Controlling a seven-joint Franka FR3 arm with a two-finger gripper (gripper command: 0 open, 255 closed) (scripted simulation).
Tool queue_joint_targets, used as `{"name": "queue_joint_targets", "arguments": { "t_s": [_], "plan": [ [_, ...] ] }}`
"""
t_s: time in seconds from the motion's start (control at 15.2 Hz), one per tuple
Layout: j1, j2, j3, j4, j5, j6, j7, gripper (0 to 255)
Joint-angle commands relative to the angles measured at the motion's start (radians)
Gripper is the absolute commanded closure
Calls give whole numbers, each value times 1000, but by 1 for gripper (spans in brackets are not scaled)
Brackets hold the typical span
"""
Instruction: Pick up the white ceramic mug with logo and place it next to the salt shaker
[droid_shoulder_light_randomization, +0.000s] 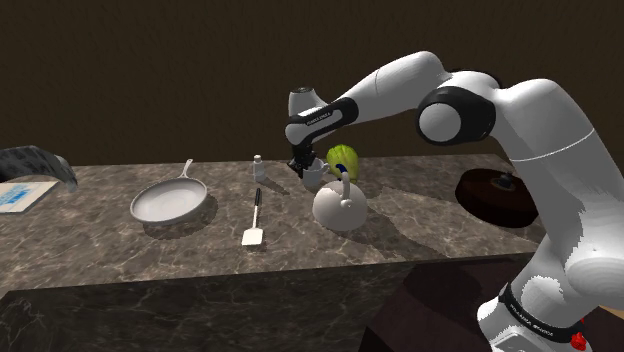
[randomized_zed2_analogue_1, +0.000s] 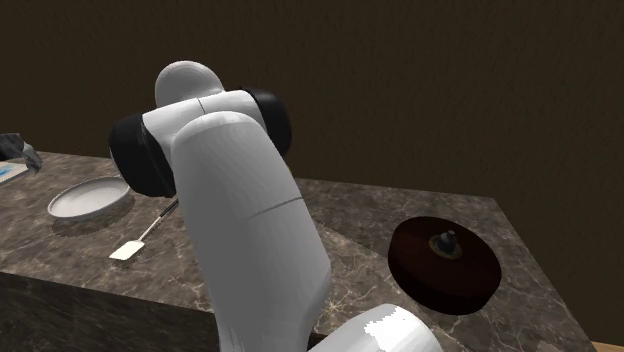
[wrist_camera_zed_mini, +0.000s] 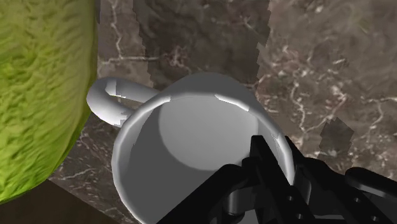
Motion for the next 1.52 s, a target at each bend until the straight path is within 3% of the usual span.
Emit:
{"name": "queue_joint_targets", "arguments": {
  "t_s": [0.0, 0.33, 0.4, 0.73, 0.99, 1.45],
  "plan": [
    [1, 0, 0, -6, 0, 7, 1, 255],
    [1, 0, 0, -6, 0, 7, 1, 255],
    [1, 0, 0, -6, 0, 7, 1, 0],
    [1, 0, 0, -6, 0, 7, 1, 0],
    [8, -77, -3, -6, -4, -70, 3, 0],
    [8, -77, -3, -6, -5, -70, 3, 0]
  ]
}}
